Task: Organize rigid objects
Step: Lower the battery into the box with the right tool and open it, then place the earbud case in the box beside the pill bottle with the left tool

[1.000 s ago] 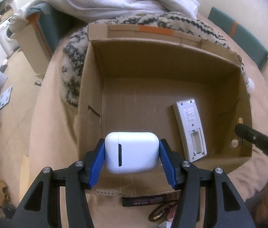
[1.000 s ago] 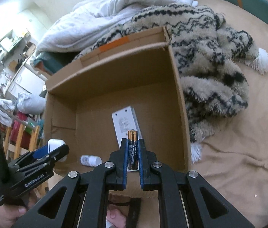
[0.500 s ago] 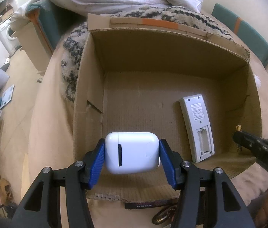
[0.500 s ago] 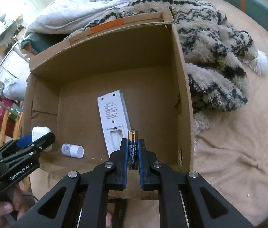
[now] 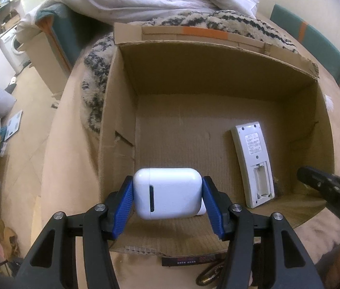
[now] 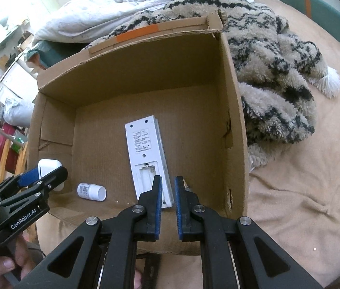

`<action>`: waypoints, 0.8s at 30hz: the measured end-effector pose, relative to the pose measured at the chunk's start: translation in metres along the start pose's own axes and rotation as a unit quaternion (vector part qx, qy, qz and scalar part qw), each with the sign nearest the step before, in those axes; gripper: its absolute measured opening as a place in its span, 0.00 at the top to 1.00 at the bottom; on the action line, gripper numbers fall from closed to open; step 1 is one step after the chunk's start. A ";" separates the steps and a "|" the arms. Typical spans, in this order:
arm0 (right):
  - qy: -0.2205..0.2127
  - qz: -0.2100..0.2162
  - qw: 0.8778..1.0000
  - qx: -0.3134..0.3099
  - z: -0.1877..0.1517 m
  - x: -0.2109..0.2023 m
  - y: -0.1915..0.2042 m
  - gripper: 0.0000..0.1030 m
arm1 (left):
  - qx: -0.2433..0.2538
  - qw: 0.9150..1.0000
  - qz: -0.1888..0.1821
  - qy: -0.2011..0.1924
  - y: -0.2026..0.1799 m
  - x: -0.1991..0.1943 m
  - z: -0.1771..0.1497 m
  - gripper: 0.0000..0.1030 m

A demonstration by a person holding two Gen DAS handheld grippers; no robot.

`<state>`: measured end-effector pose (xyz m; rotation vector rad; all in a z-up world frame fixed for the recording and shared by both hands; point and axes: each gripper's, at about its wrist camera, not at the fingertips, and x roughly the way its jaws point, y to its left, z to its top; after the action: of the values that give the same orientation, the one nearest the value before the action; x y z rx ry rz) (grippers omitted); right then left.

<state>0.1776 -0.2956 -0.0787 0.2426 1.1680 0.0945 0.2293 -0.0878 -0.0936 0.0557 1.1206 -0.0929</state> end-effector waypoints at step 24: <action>-0.055 0.038 0.998 0.001 -0.002 -0.027 0.008 0.23 | 0.018 0.998 0.004 -0.053 0.001 -0.038 -0.004 0.32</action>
<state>0.1654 -0.2927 -0.0533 0.2901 1.0487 0.1459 0.2097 -0.0846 -0.0610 0.0860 1.0128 -0.1075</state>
